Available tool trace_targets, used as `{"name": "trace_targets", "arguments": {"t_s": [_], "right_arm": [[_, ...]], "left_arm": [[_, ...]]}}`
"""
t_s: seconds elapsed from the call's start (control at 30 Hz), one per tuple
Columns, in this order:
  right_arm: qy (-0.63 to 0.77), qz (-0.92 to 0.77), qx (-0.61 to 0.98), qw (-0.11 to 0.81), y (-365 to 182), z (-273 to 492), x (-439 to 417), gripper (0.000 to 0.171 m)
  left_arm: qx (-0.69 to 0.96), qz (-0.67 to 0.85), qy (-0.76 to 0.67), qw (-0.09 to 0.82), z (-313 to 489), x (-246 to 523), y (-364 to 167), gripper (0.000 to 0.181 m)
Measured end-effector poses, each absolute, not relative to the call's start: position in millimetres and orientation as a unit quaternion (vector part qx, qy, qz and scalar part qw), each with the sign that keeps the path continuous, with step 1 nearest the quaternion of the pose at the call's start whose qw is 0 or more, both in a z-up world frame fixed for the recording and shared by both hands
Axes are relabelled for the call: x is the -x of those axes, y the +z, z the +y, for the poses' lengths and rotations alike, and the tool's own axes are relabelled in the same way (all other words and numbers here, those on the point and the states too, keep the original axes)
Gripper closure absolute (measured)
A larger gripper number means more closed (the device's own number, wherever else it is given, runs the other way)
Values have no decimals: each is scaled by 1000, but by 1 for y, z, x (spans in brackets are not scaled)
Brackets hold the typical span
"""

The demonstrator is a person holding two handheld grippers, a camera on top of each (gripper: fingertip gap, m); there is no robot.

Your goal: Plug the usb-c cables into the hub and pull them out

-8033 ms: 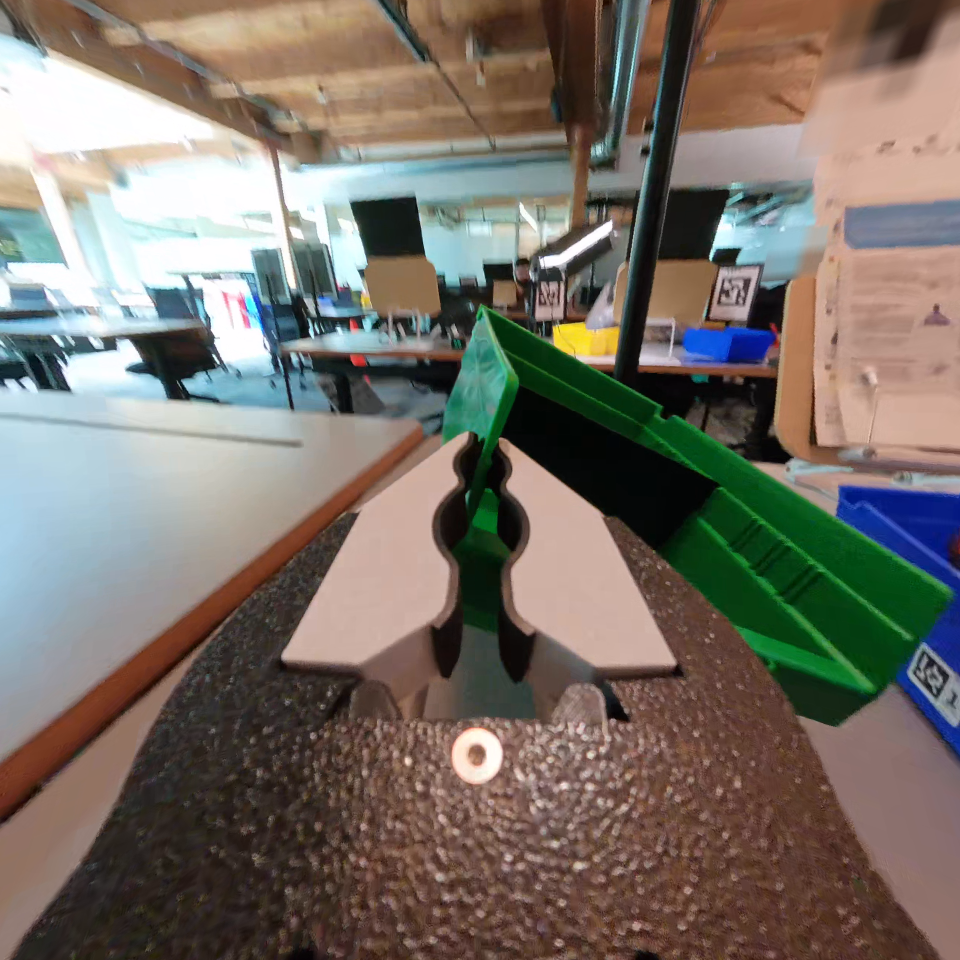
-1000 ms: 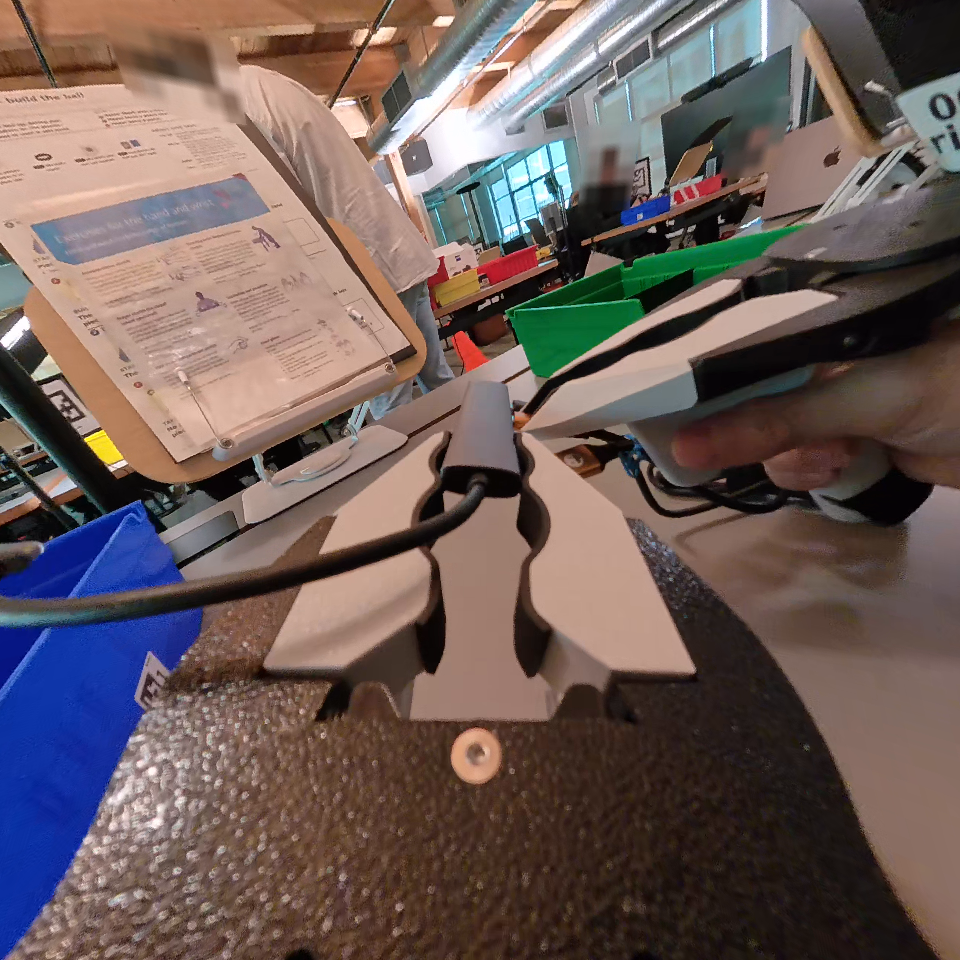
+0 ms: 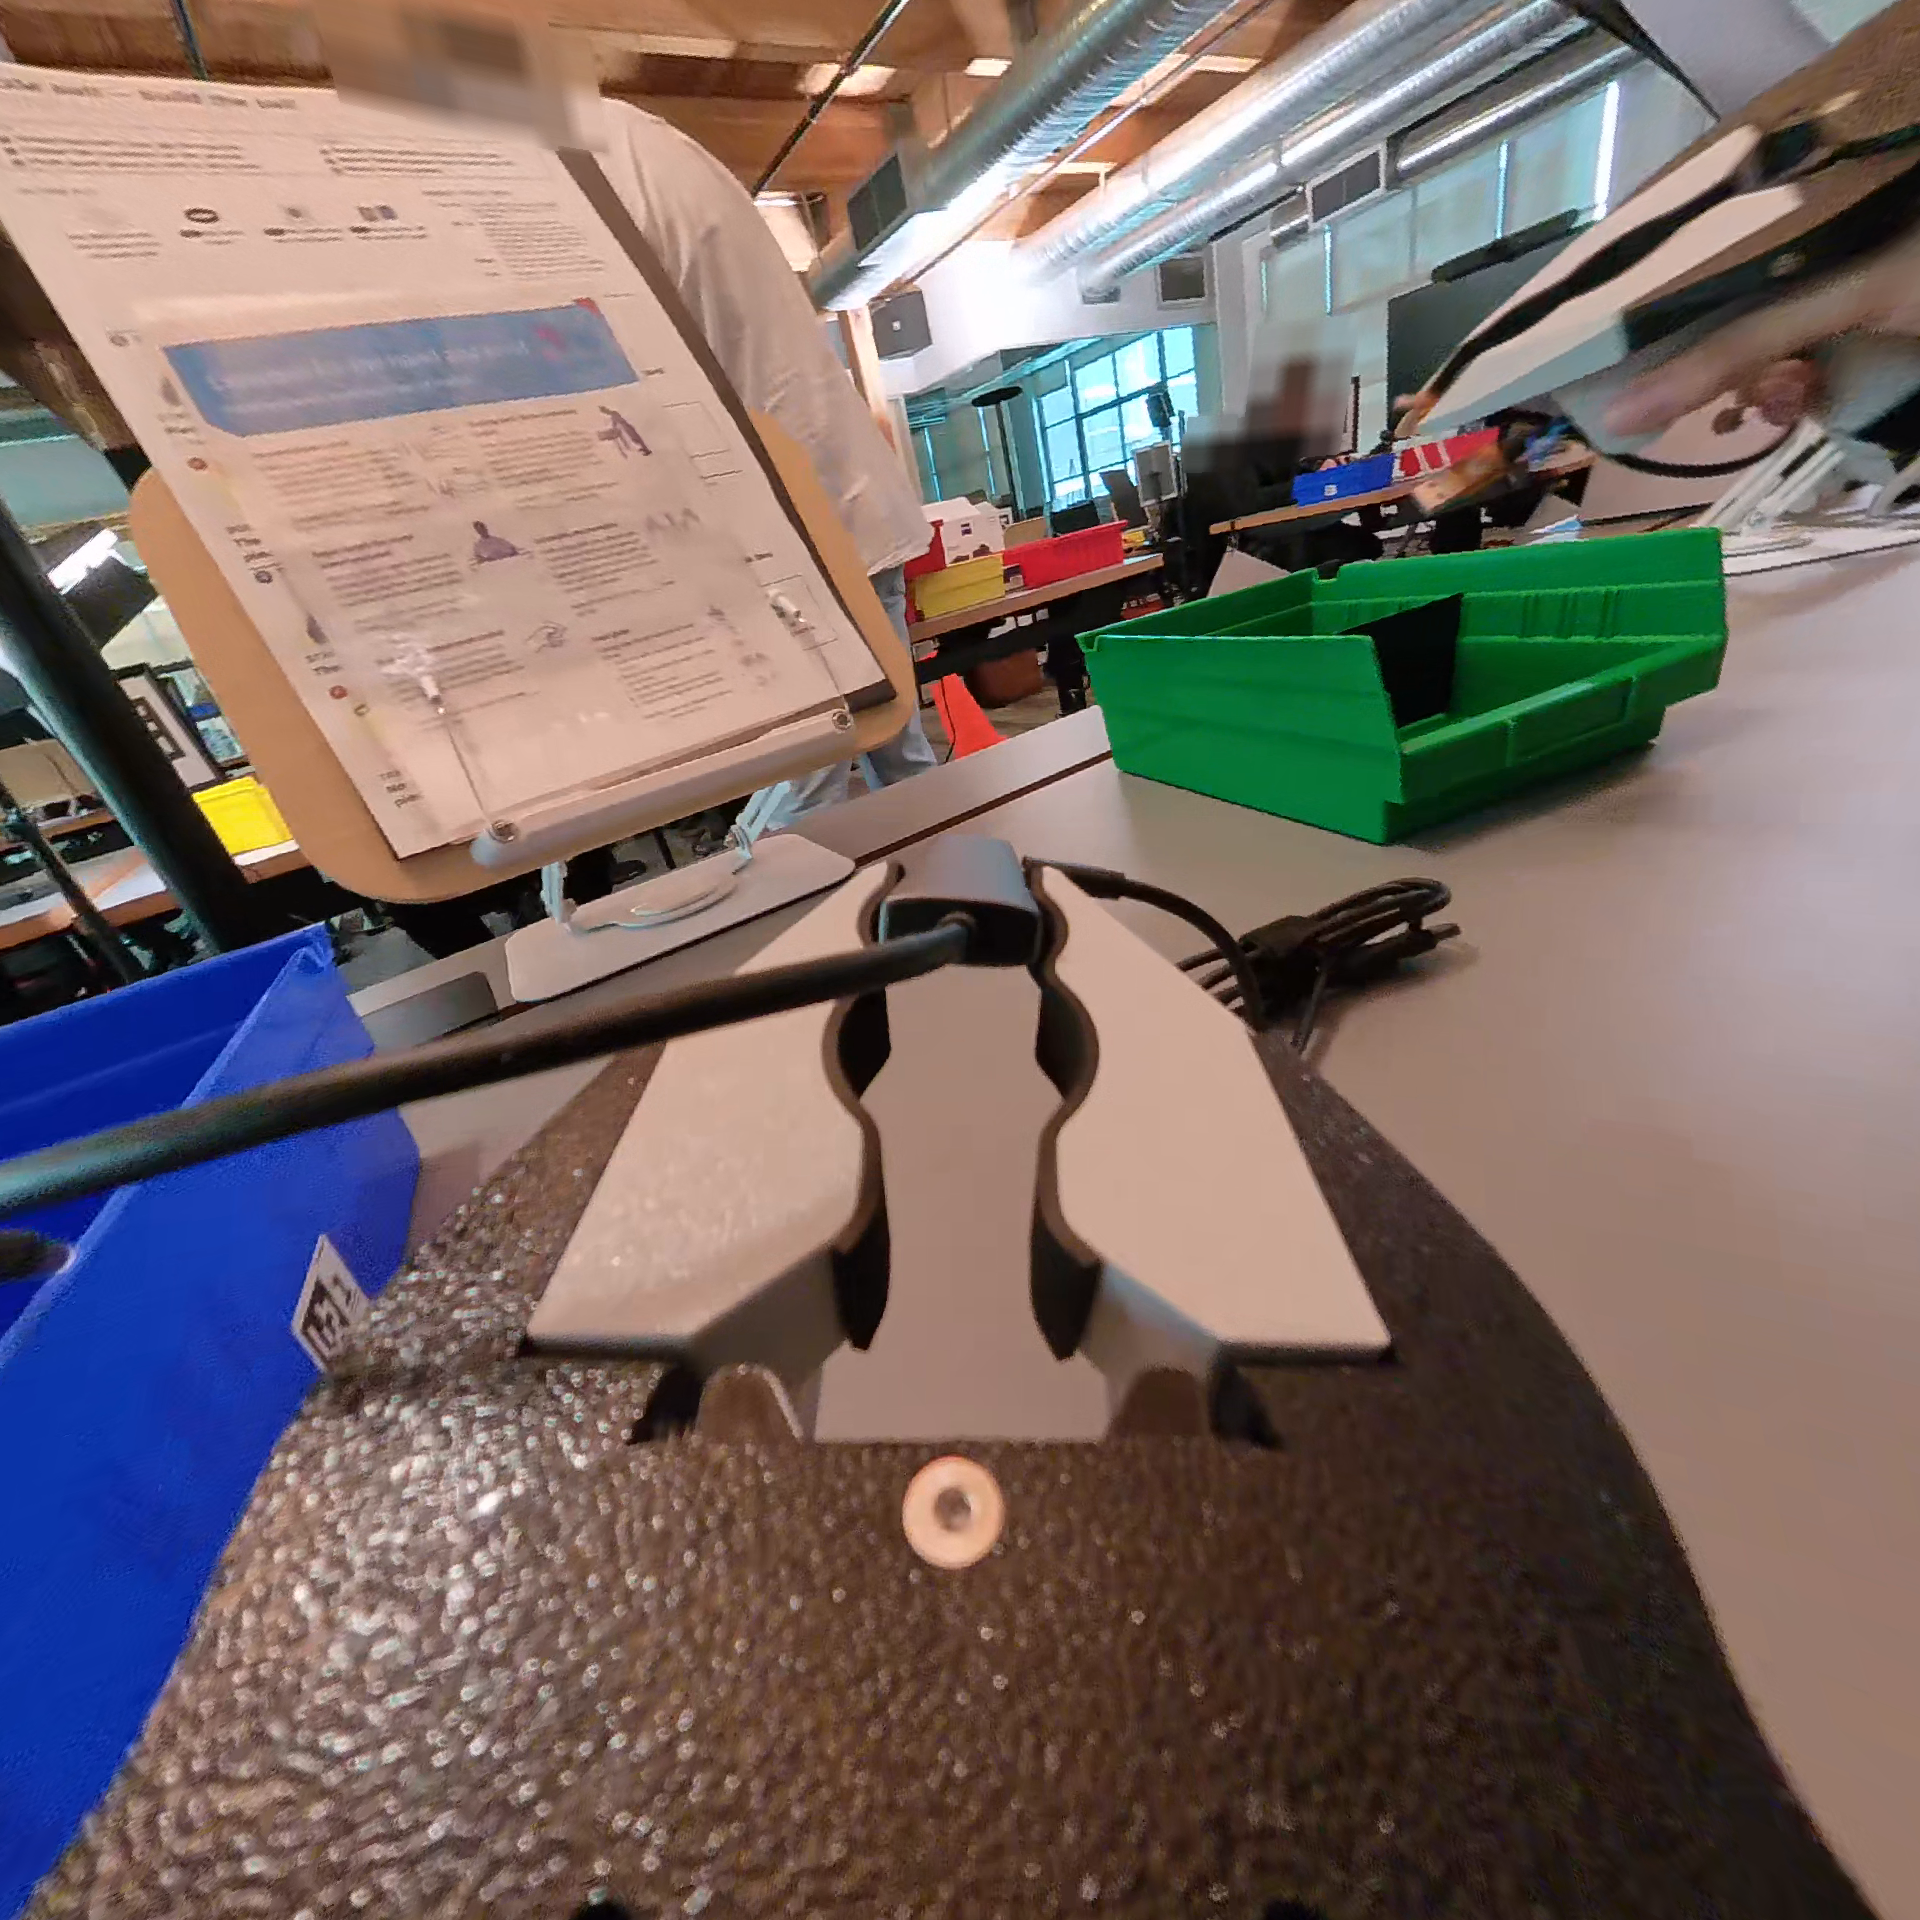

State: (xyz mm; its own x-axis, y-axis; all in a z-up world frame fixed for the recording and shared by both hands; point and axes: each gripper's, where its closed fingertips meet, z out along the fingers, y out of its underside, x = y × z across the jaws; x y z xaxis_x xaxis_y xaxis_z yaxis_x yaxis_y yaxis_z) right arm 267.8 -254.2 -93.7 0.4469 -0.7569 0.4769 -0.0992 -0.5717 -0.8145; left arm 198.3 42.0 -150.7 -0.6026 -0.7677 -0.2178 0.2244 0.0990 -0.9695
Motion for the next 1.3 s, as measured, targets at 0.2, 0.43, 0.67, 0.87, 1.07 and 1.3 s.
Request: {"name": "trace_targets", "arguments": {"t_s": [0.2,0.43,0.67,0.87,1.07,1.3], "right_arm": [[-358,324,825,294,-140,-274,-292,130],[-347,328,760,441,-126,-188,-237,119],[-115,391,632,660,-165,-76,-191,95],[60,370,610,699,-162,-47,-165,101],[119,374,573,720,-153,-42,-159,142],[123,390,582,703,-161,-49,-160,156]], "left_arm": [[208,637,-634,386,40,-197,-153,161],[207,637,-641,375,39,-196,-152,161],[166,618,-715,282,25,-174,-141,161],[106,604,-768,183,10,-148,-132,161],[69,613,-763,193,2,-138,-134,161],[37,646,-728,225,0,-135,-146,161]]}}
